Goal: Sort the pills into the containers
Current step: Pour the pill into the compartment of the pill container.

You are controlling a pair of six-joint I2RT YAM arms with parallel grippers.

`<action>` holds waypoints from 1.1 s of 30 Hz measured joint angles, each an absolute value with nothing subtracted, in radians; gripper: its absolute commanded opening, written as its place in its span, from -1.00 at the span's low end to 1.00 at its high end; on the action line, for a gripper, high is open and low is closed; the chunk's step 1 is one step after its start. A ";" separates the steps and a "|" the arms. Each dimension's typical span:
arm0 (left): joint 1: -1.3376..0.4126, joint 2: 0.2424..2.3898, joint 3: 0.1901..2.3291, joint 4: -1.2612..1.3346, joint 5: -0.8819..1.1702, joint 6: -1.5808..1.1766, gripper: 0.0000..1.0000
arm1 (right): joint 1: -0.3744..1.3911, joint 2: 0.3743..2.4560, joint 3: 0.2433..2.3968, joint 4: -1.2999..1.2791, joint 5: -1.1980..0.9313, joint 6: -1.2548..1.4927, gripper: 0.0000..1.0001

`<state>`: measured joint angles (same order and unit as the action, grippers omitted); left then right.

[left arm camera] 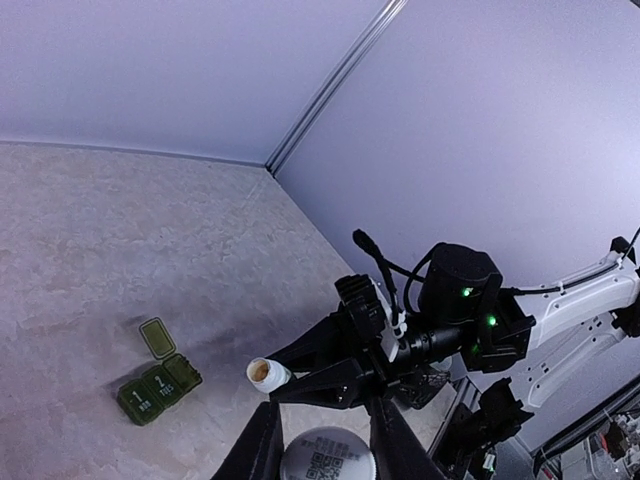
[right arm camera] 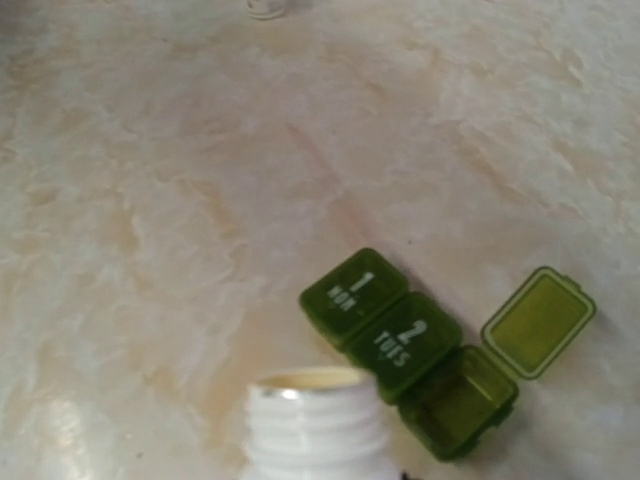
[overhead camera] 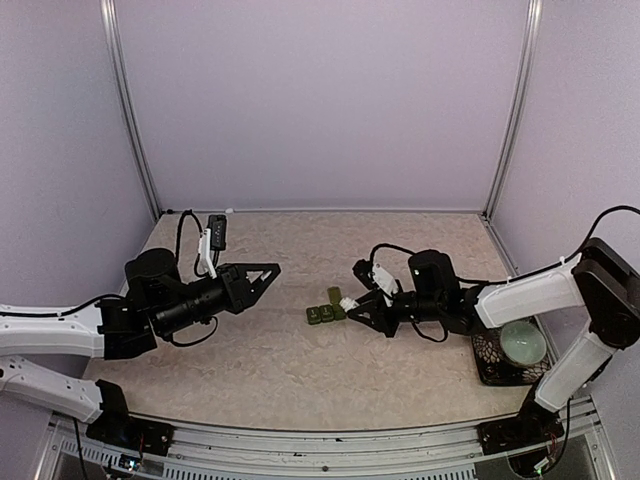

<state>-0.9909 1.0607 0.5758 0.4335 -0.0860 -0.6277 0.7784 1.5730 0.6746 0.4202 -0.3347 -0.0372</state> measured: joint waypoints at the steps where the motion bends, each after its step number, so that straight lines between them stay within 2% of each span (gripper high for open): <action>1: -0.987 1.065 0.575 0.435 -0.083 -0.628 -0.44 | 0.778 1.582 0.687 0.410 -0.332 -0.038 -1.00; 33: -0.954 1.104 0.526 0.487 -0.032 -0.632 -0.44 | 0.769 1.795 0.978 0.021 -0.234 -0.064 -1.00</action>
<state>-0.9543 1.1042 0.5259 0.4866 -0.0319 -0.6319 0.7689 1.7947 0.9783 0.0208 -0.2337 -0.0643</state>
